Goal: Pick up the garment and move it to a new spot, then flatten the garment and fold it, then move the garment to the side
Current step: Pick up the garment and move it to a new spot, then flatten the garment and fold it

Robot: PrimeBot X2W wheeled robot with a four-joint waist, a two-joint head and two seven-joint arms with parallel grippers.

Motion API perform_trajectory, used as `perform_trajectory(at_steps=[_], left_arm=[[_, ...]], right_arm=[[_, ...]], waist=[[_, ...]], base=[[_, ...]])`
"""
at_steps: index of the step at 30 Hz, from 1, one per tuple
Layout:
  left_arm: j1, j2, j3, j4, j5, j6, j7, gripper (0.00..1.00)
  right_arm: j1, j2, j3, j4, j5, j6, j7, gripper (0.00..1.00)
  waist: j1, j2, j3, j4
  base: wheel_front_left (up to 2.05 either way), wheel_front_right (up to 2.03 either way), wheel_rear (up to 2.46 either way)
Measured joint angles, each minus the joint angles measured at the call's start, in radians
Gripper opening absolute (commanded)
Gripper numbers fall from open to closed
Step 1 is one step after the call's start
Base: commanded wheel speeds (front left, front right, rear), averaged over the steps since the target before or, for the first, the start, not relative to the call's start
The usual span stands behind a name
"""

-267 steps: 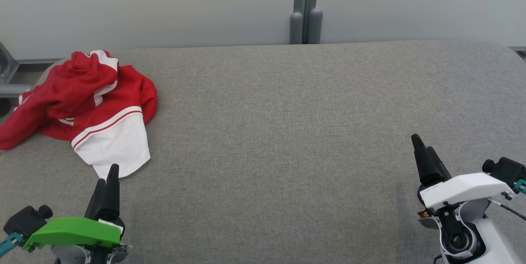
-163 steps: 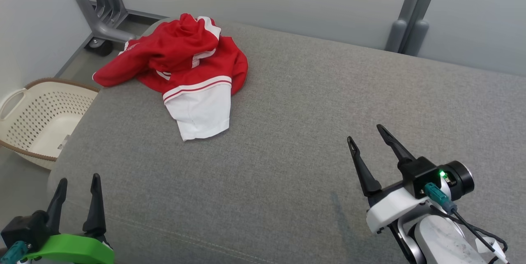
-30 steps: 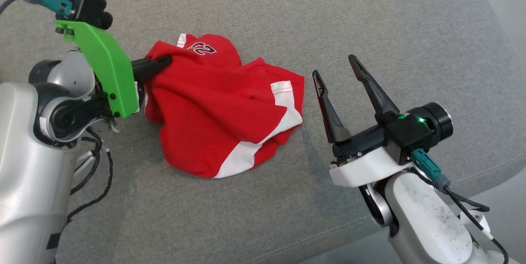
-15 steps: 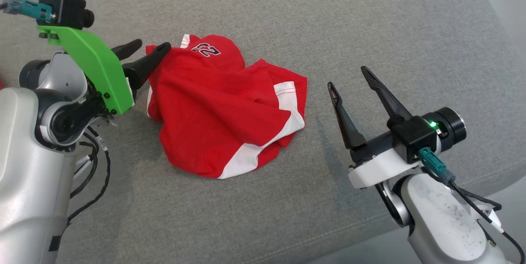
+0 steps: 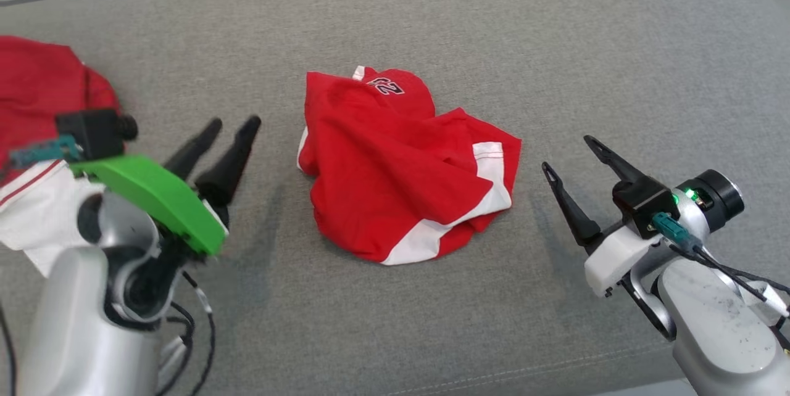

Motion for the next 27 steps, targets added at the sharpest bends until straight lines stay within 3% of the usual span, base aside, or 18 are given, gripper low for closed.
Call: perform_trajectory(at_steps=[5,7,17,21,27], left_arm=[[0.173,-0.093,-0.038,0.005,-0.024,0.014,-0.045,1.0],[0.208,-0.115,-0.064,0.005,-0.024,0.013,-0.055,1.0],[0.304,-0.128,-0.16,-0.019,-0.022,0.008,-0.088,1.0],[0.318,-0.128,-0.166,-0.035,-0.024,0.007,-0.107,1.0],[0.327,-0.122,-0.175,-0.056,-0.026,0.006,-0.114,1.0]], right_arm=[[-0.042,-0.027,0.022,0.067,-0.004,0.052,0.044,1.0],[-0.059,-0.037,0.024,0.088,-0.008,0.056,0.061,1.0],[-0.097,-0.082,0.061,0.229,0.009,0.083,0.173,0.92],[-0.098,-0.068,0.084,0.267,0.037,0.091,0.196,1.0],[-0.118,-0.051,0.095,0.322,0.067,0.092,0.219,1.0]], waist=[[0.0,0.0,-0.026,0.066],[0.0,0.0,-0.035,0.094],[0.0,0.0,-0.059,0.246],[0.0,0.0,-0.058,0.288],[0.0001,0.0,-0.051,0.312]], base=[[0.0,0.0,0.0],[0.0,0.0,0.0],[0.0,0.0,0.0],[0.0,0.0,0.0],[0.0,0.0,0.0]])
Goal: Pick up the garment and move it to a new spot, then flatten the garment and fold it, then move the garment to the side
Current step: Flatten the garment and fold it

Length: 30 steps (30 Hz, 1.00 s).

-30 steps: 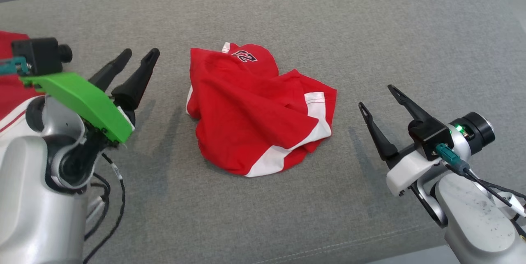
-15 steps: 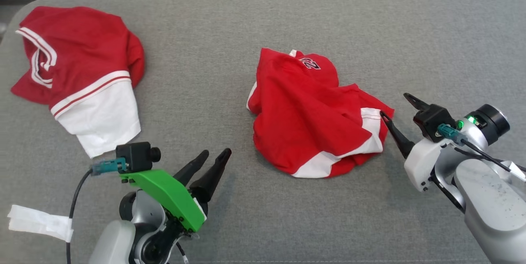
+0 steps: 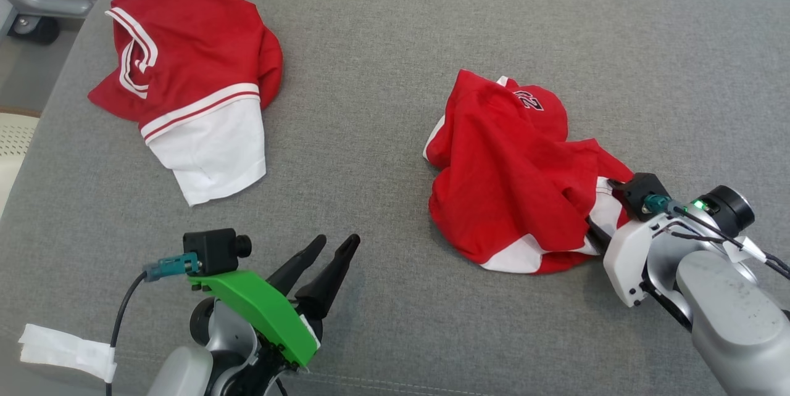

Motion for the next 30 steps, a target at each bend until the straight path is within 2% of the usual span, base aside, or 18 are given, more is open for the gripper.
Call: perform_trajectory(at_steps=[4,5,6,7,8,9,16,22,30], left_arm=[[0.002,-0.001,-0.01,-0.009,-0.008,-0.002,0.0,1.0],[0.003,-0.001,-0.014,-0.01,-0.008,-0.002,0.0,1.0],[0.005,-0.001,-0.018,-0.011,-0.009,-0.002,-0.003,1.0],[0.01,-0.001,-0.022,-0.012,-0.014,-0.002,-0.003,1.0],[0.017,-0.001,-0.024,-0.013,-0.017,-0.002,-0.003,1.0],[0.023,-0.001,-0.025,-0.014,-0.021,-0.002,-0.003,1.0],[0.037,-0.001,-0.024,-0.02,-0.025,-0.002,-0.017,1.0],[0.06,-0.002,-0.03,-0.019,-0.041,-0.003,-0.024,1.0],[0.089,-0.008,-0.076,-0.002,-0.093,-0.003,-0.001,1.0]], right_arm=[[-0.022,-0.01,-0.017,0.029,0.025,0.001,0.006,1.0],[-0.023,-0.01,-0.022,0.036,0.029,0.001,0.01,0.77],[-0.024,-0.01,-0.024,0.043,0.036,0.001,0.01,0.47],[-0.026,-0.01,-0.025,0.047,0.042,0.001,0.013,0.33],[-0.026,-0.008,-0.026,0.051,0.045,0.001,0.013,0.06],[-0.028,-0.006,-0.026,0.053,0.052,0.002,0.016,0.0],[-0.04,0.005,-0.022,0.062,0.095,0.002,0.005,0.0],[-0.04,0.022,-0.016,0.012,0.142,0.002,-0.039,0.0],[0.013,0.038,-0.039,-0.087,0.307,0.002,-0.053,0.0]], waist=[[0.0,0.0,0.003,0.004],[0.0,0.0,0.004,0.005],[0.0,0.0,0.005,0.005],[0.0,0.0,0.006,0.006],[0.0,0.0,0.006,0.006],[0.0,0.0,0.007,0.005],[0.0,0.0,0.009,-0.01],[0.0,0.0,0.003,-0.038],[0.0,0.0,-0.003,-0.091]], base=[[0.0,0.0,0.0],[0.0,0.0,0.0],[0.0,0.0,0.0],[0.0,0.0,0.0],[0.0,0.0,0.0],[0.0,0.0,0.0],[0.0,0.0,0.0],[0.0,0.0,0.0],[0.0,0.0,0.0]])
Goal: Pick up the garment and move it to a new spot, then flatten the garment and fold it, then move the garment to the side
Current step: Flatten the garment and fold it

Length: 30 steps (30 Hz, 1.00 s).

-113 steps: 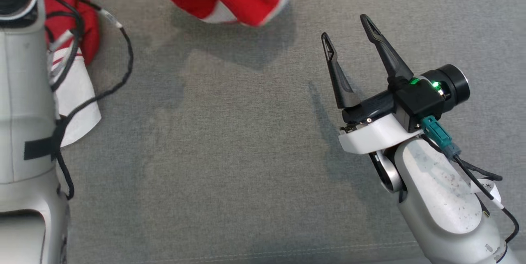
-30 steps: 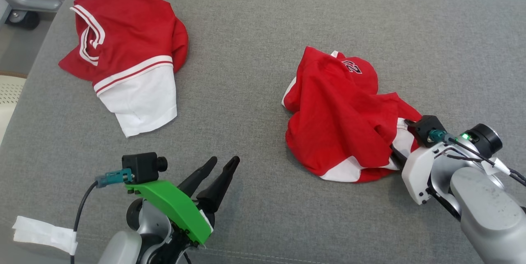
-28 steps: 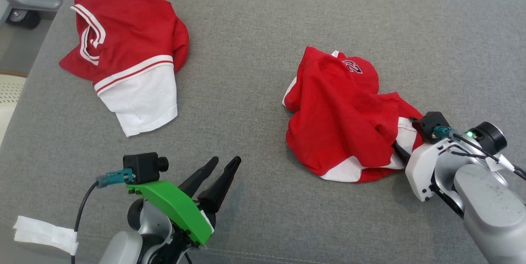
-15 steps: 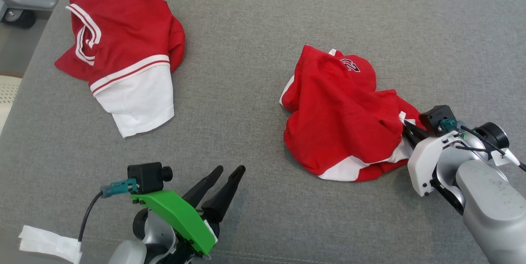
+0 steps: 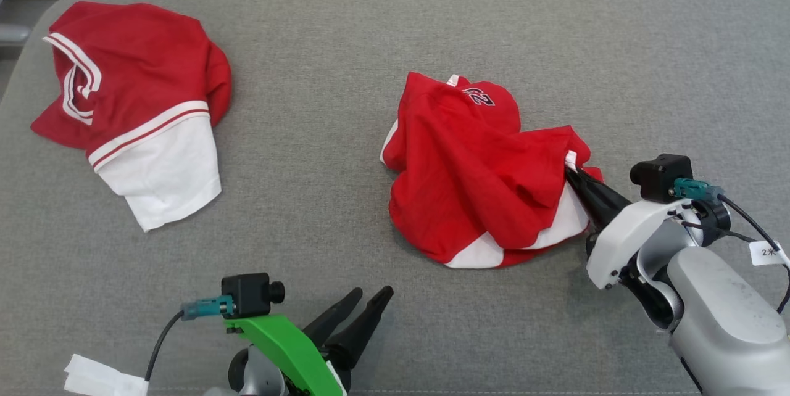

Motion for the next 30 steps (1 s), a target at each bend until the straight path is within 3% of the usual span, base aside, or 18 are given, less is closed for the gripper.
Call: perform_trajectory(at_steps=[7,14,18,26,30], left_arm=[[0.0,-0.001,-0.024,0.038,-0.009,-0.006,0.006,1.0],[-0.03,-0.003,-0.053,0.078,-0.026,-0.008,-0.003,1.0],[-0.037,-0.006,-0.06,0.101,-0.053,-0.008,-0.021,1.0],[-0.048,-0.006,-0.096,0.138,-0.089,-0.008,-0.059,1.0],[-0.059,-0.006,-0.123,0.151,-0.137,-0.008,-0.088,1.0]], right_arm=[[0.046,0.058,0.001,-0.213,0.234,0.0,0.011,0.0],[-0.035,0.007,0.071,-0.456,0.302,-0.001,0.106,0.0],[-0.1,-0.016,0.098,-0.559,0.344,-0.001,0.196,0.0],[-0.202,0.021,0.095,-0.654,0.446,-0.002,0.364,0.0],[-0.231,0.043,0.079,-0.671,0.481,-0.043,0.433,0.0]], waist=[[0.0,-0.0001,0.008,-0.059],[0.0,0.0,0.004,-0.093],[0.0,0.0,-0.002,-0.07],[0.0,0.0,-0.023,0.018],[0.0,0.0,-0.038,0.07]], base=[[0.0,0.0,0.0],[0.0,0.0,0.0],[0.0,0.0,0.0],[0.0,0.0,0.0],[0.0,0.0,0.0]])
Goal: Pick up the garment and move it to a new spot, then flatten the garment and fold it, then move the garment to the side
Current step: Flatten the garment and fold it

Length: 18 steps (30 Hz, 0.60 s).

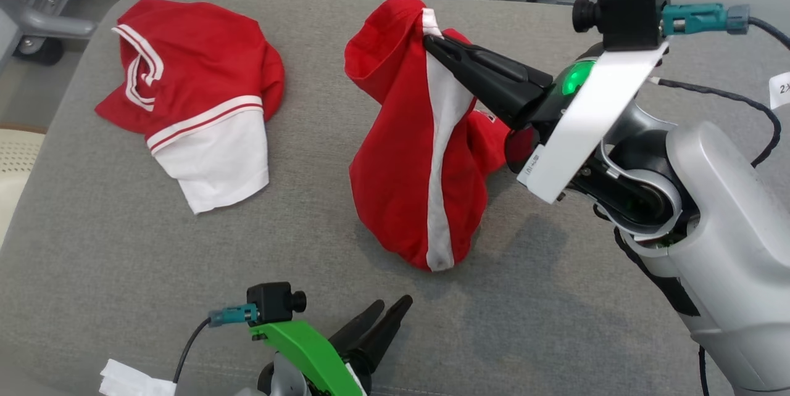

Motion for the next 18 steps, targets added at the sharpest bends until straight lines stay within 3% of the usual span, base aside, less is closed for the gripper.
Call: perform_trajectory(at_steps=[5,11,18], left_arm=[[-0.005,0.0,-0.025,0.014,-0.022,0.0,-0.037,1.0],[-0.013,0.0,-0.032,0.041,-0.046,-0.001,-0.071,1.0],[-0.012,0.0,-0.04,0.042,-0.049,-0.001,-0.095,1.0]], right_arm=[[-0.01,0.016,-0.045,0.008,0.044,-0.088,0.053,0.0],[0.014,-0.063,-0.117,0.102,-0.001,-0.203,0.089,0.0],[0.166,-0.152,-0.128,0.199,-0.047,-0.208,0.137,0.0]], waist=[[0.0,0.0,-0.025,0.064],[0.0,0.0,-0.07,0.121],[0.0,0.0,-0.102,0.128]], base=[[0.0,0.0,0.0],[0.0,0.0,0.0],[0.0,0.0,0.0]])
